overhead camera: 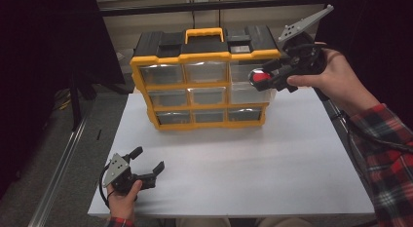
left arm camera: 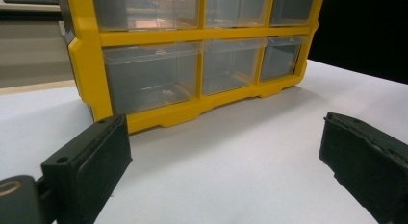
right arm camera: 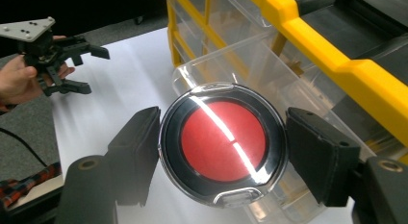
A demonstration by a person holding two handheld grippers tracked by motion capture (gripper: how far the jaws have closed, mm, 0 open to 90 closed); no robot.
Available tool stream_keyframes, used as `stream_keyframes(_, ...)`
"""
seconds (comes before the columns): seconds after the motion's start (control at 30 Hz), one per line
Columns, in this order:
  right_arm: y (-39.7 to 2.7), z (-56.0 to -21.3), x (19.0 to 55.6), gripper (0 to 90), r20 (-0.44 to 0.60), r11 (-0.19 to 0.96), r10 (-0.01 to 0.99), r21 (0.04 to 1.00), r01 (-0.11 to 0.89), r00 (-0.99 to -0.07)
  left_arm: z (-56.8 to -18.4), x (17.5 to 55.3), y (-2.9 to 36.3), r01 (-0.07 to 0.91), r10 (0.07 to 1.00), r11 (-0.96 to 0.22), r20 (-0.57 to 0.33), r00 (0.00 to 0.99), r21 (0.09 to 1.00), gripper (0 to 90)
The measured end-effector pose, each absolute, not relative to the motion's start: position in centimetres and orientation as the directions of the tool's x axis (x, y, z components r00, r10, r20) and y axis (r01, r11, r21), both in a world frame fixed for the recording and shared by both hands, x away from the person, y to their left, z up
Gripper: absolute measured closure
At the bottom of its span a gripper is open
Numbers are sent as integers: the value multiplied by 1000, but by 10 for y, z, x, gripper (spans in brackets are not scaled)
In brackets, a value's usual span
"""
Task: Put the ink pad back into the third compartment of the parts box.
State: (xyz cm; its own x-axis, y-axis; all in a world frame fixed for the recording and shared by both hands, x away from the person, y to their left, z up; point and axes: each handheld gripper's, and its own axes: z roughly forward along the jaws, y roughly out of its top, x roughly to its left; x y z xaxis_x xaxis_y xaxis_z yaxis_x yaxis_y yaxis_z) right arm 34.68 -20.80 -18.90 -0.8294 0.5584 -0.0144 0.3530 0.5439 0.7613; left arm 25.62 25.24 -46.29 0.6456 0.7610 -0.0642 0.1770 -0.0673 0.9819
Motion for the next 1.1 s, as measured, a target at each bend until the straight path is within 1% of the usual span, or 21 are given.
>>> stream_keyframes(0.27,-209,-186,351,300,-16,536,570,765,357,-821,-463,256,252,176,761,-59,-69,645,983,39)
stream_keyframes(0.3,-209,-186,352,300,-16,534,574,766,359,-819,-463,256,251,182,761,-48,-82,644,982,39)
stream_keyframes(0.43,-209,-187,354,300,-27,540,581,760,361,-813,-463,256,251,182,761,-49,-82,643,982,39)
stream_keyframes(1.1,-212,-187,367,300,-19,516,623,762,392,-782,-463,256,252,183,760,-51,-81,645,982,39)
